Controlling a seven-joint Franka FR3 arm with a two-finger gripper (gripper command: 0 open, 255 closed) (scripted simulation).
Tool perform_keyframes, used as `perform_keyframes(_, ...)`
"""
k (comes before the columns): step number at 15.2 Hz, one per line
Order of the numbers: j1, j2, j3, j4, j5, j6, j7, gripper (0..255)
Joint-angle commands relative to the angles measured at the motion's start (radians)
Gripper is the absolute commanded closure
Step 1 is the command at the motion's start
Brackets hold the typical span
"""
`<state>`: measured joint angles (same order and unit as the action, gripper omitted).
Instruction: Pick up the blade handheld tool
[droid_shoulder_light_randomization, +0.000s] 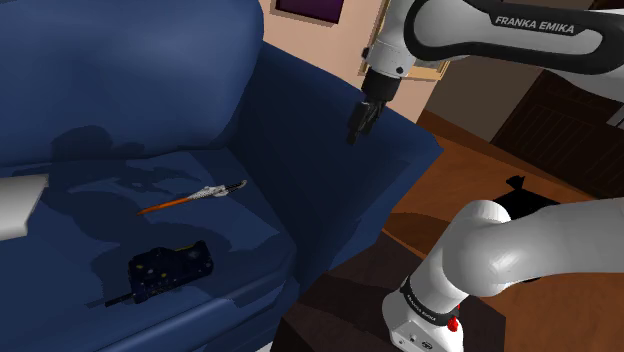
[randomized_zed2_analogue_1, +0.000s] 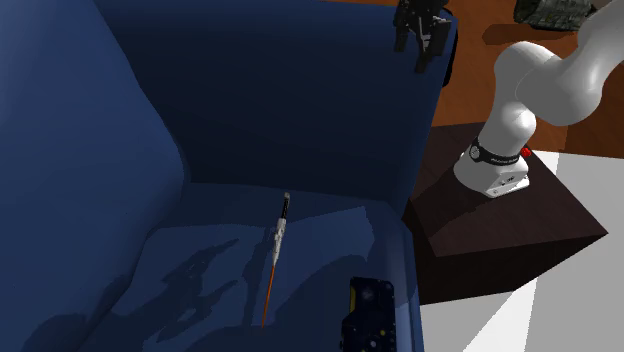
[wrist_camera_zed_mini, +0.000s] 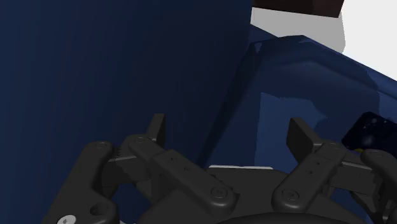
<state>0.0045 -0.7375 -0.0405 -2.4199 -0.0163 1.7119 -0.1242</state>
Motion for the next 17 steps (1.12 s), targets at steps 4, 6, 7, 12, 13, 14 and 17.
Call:
perform_keyframes(4,0.029,0.122,-0.005,0.041,-0.006,0.069,-0.062,0)
perform_keyframes(6,0.048,0.203,-0.006,0.074,-0.009,0.109,-0.102,0)
perform_keyframes(7,0.057,0.244,-0.006,0.092,-0.010,0.127,-0.122,0)
perform_keyframes(12,0.098,0.442,0.002,0.195,-0.014,0.203,-0.218,0)
perform_keyframes(13,0.105,0.481,0.005,0.219,-0.014,0.214,-0.236,0)
perform_keyframes(14,0.112,0.520,0.009,0.243,-0.015,0.225,-0.255,0)
perform_keyframes(17,0.132,0.634,0.022,0.319,-0.020,0.251,-0.307,0)
